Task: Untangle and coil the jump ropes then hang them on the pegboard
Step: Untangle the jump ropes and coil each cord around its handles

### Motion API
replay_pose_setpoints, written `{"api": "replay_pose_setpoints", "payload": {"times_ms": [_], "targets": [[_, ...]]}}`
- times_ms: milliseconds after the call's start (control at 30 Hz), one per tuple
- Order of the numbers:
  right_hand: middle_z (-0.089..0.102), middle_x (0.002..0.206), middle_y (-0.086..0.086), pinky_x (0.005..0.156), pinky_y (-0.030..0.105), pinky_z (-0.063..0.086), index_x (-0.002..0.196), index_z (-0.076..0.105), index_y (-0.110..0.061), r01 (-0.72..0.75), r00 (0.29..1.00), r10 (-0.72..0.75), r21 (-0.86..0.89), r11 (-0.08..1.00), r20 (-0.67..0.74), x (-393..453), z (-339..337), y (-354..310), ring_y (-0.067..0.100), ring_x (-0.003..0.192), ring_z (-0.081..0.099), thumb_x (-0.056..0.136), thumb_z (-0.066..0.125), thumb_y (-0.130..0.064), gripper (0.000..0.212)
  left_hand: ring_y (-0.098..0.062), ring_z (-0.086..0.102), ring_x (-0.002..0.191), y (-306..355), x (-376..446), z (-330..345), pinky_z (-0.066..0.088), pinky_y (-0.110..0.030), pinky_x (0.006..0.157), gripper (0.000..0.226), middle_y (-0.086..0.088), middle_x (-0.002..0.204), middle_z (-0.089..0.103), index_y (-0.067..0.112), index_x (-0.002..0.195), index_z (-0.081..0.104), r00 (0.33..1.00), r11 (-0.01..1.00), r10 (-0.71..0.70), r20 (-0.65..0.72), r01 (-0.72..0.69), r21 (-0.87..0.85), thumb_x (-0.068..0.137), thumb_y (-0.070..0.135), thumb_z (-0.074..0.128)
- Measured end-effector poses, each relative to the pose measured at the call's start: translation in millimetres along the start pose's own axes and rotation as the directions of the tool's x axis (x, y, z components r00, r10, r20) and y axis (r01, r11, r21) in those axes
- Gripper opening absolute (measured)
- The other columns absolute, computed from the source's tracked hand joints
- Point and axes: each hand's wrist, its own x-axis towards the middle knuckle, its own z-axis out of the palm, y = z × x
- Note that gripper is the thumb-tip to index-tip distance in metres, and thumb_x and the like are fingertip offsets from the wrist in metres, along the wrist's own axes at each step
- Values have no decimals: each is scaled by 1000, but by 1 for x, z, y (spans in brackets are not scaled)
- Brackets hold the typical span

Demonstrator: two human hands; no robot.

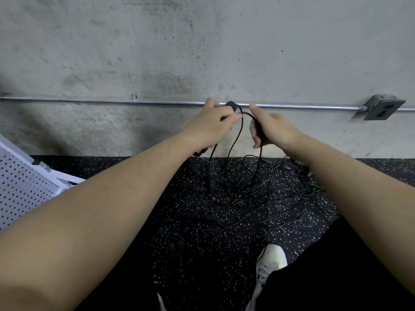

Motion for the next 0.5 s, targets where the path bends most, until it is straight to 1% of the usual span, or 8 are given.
{"api": "replay_pose_setpoints", "payload": {"times_ms": [33,100,167,233,333,400,467,500], "targets": [[65,62,9,84,35,58,65,63,-10,-58,996,61,-50,997,70,-2,-3,4,21,67,68,102,24,-65,76,-13,56,69,-2,1,-3,53,-29,61,37,-1,122,40,25,78,55,999,999,-26,-43,25,-37,105,48,46],[74,76,7,93,34,52,75,71,-9,-141,953,203,-266,954,224,-3,-10,16,20,79,70,101,11,-69,88,-16,60,70,-8,2,-8,52,-21,53,35,-2,124,39,26,80,56,989,992,-79,-122,65,-113,106,47,45],[77,82,3,94,35,47,80,71,-13,-165,905,305,-419,893,295,-4,-20,28,16,82,72,100,12,-69,84,-21,64,73,-15,5,-13,53,-20,50,34,-4,126,39,25,82,57,978,981,-125,-165,97,-167,106,46,47],[72,75,6,87,36,47,70,62,-16,-200,928,296,-370,907,225,-3,-30,33,22,77,67,99,28,-70,70,-25,65,69,-24,8,-15,53,-22,46,33,-6,128,38,21,86,61,975,976,-167,-149,142,-166,105,46,50],[50,67,1,66,33,39,71,52,-21,-173,985,164,-204,964,-60,1,-42,30,19,66,44,93,56,-63,48,-22,63,63,-33,7,-13,46,-17,43,22,-7,127,41,23,100,67,976,973,-202,-81,191,-131,98,44,63],[42,65,-1,61,33,31,69,48,-25,-149,972,122,-129,980,-199,2,-46,26,18,62,36,85,66,-63,45,-22,64,76,-33,5,-10,48,-18,49,26,-5,128,42,29,110,67,981,976,-190,-37,185,-116,90,45,74],[39,60,-1,58,31,28,65,44,-24,-130,965,97,-125,984,-242,2,-46,24,15,55,34,82,71,-60,48,-22,64,92,-26,2,-7,54,-20,60,35,-1,129,38,34,116,66,987,983,-157,19,158,-90,87,48,77],[38,55,-3,54,29,27,65,44,-23,-114,965,75,-142,983,-251,2,-43,23,12,50,33,84,73,-54,47,-22,63,93,-19,1,-5,59,-24,62,36,0,127,36,35,118,65,991,988,-128,45,132,-86,87,49,76]]}}
